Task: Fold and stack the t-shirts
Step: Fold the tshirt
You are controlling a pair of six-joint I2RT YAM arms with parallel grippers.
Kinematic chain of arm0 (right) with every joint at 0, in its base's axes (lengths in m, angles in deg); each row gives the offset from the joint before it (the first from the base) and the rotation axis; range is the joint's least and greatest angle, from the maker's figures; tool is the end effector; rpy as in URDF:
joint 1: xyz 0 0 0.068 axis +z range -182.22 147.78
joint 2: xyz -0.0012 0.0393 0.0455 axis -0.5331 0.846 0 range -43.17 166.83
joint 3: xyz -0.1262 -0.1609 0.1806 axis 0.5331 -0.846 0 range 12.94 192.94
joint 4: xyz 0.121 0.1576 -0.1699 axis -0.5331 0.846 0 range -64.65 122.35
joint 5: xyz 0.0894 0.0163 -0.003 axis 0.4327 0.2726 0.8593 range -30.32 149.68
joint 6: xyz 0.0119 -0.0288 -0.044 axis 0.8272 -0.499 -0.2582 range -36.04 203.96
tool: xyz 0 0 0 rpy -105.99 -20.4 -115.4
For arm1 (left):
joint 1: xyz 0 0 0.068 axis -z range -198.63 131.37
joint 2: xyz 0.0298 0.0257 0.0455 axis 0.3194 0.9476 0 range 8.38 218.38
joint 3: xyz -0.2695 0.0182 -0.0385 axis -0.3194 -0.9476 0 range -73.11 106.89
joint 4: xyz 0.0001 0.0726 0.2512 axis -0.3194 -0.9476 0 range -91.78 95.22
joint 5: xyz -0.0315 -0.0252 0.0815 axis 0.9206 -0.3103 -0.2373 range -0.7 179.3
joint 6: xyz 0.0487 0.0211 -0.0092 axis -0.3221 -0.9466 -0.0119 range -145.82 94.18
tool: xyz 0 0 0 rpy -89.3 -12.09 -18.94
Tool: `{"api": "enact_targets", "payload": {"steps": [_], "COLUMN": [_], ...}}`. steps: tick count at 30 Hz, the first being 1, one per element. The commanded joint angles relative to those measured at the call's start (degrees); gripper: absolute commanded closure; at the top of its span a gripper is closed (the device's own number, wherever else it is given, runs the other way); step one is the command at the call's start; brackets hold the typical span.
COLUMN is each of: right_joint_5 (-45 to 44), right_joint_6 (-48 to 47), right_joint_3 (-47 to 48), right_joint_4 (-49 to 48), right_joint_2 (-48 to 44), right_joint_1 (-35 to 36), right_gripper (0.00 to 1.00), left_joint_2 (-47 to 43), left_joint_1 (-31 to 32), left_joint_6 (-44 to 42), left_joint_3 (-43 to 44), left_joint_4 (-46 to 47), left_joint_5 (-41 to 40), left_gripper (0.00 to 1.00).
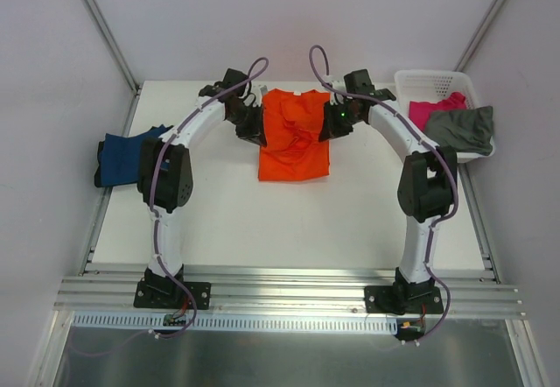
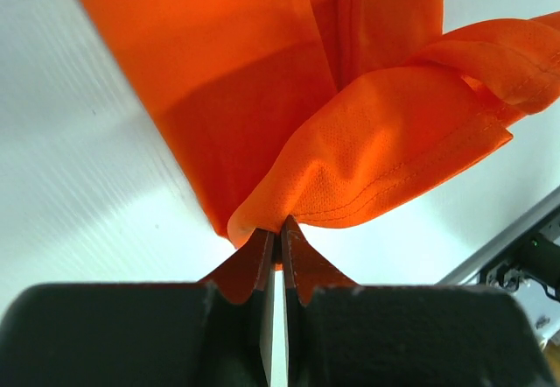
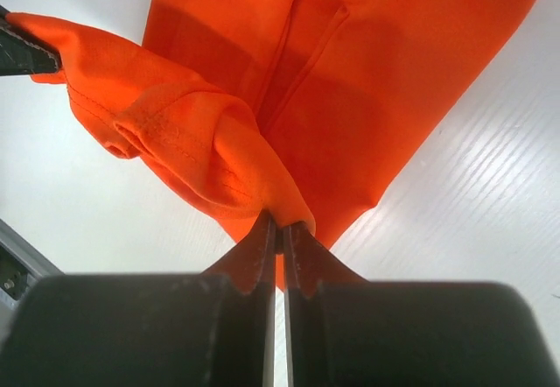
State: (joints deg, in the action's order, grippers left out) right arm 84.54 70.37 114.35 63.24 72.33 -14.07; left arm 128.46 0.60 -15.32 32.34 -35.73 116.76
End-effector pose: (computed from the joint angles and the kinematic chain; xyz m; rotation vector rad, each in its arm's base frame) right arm 0.4242 0.1548 0.2666 -0.8450 2.2955 0.5706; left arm 0.4330 -0.1684 0.2511 0.3891 2.5446 -0.8102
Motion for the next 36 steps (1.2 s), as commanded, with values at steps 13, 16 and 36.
{"api": "enact_targets", "payload": {"steps": [13,16,36], "right_joint_5": [-1.0,-1.5,-6.2], "right_joint_6": [1.3,1.2,0.9], "right_joint_3": [12.9,16.8,9.6], "right_joint_4": [-4.6,-4.6,-4.8], "right_joint_2": [11.9,16.0,-0.3], "right_joint_1": [-1.2,-1.3,0.9], "right_gripper": [0.99,0.99,0.24], "left_joint_2": [16.3,19.1,-1.8], "left_joint_1": [-0.9,-1.2,-1.8], "left_joint_6": [-2.0,-1.1,0.3], "left_joint_3": [21.0,22.9,16.4], "left_joint_4": [2.6,3.7,3.4], "left_joint_5": [-6.2,-7.0,-16.7], "left_gripper": [1.0,1.0,0.01]}}
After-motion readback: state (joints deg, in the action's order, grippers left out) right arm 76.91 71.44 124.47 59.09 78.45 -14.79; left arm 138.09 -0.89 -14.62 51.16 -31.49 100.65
